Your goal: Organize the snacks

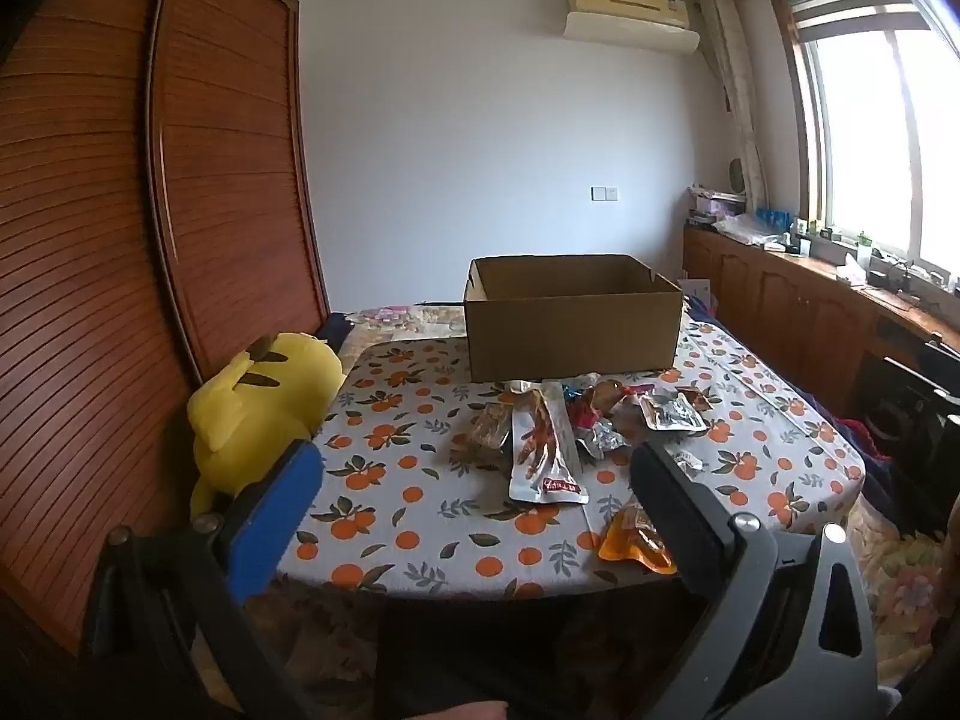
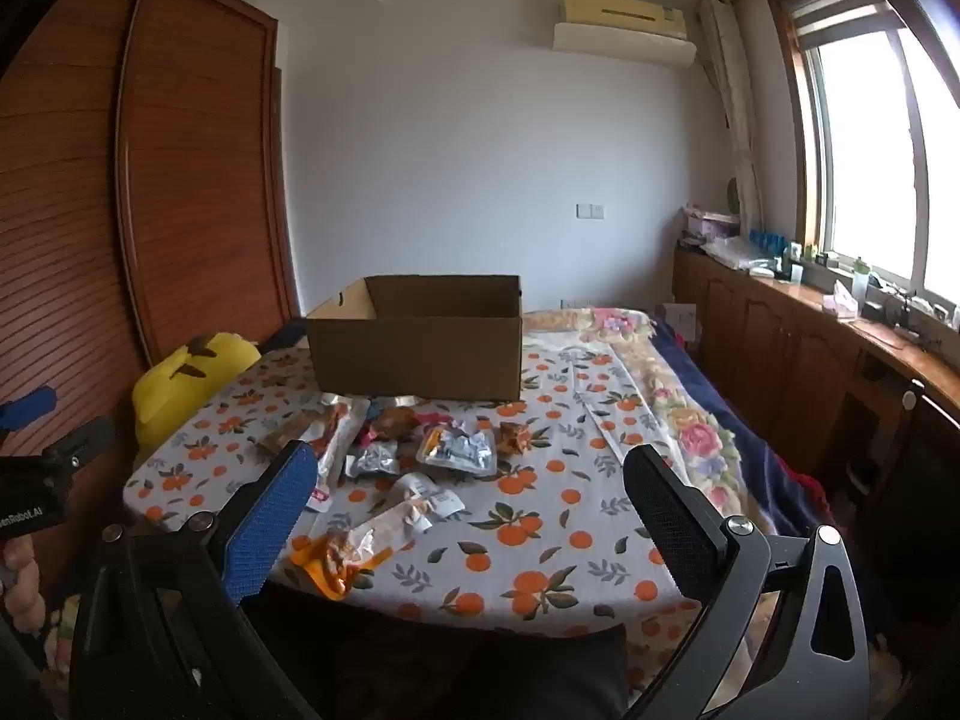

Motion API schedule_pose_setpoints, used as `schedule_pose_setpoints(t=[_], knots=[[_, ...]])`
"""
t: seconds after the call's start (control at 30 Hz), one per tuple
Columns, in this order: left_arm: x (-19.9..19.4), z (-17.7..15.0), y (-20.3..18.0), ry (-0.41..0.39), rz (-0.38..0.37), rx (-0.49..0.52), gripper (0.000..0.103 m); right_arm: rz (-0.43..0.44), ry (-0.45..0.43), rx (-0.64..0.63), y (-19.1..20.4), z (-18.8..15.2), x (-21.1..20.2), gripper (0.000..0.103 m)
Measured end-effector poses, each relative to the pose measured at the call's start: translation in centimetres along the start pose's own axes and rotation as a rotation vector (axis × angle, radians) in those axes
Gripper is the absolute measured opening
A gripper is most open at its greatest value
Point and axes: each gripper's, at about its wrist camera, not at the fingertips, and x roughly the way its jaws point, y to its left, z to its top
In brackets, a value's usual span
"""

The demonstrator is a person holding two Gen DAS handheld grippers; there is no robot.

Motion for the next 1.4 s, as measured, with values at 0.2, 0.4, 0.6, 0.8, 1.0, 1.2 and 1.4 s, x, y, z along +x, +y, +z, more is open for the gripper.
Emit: schedule_pose_setpoints(t=[0.2, 0.4, 0.6, 0.8, 1.0, 1.2, 1.4], knots=[[-0.3, -0.2, -0.2, 0.001, 0.001, 0.013, 0.103, -0.003, -0.022, 0.004, 0.0, 0.1, 0.1, 0.103], [-0.2, -0.1, -0.5, 0.001, 0.006, 0.018, 0.103, -0.004, -0.015, 0.005, 0.0, 0.2, 0.1, 0.103], [-0.4, 0.1, -0.4, 0.003, 0.002, 0.019, 0.103, -0.006, -0.014, 0.003, 0.1, 0.1, 0.0, 0.103], [-0.6, 0.3, -0.5, 0.0, -0.001, 0.021, 0.103, -0.005, -0.015, 0.004, 0.1, 0.1, -0.2, 0.103], [-0.7, 0.3, -0.6, -0.001, -0.002, 0.02, 0.103, -0.005, -0.014, 0.004, 0.1, 0.1, -0.2, 0.103], [-0.7, 0.3, -0.6, -0.002, -0.003, 0.022, 0.103, -0.006, -0.014, 0.003, 0.2, 0.0, -0.2, 0.103], [-0.9, 0.5, -0.8, -0.006, -0.004, 0.024, 0.103, -0.005, -0.013, 0.004, 0.1, 0.0, -0.2, 0.103]])
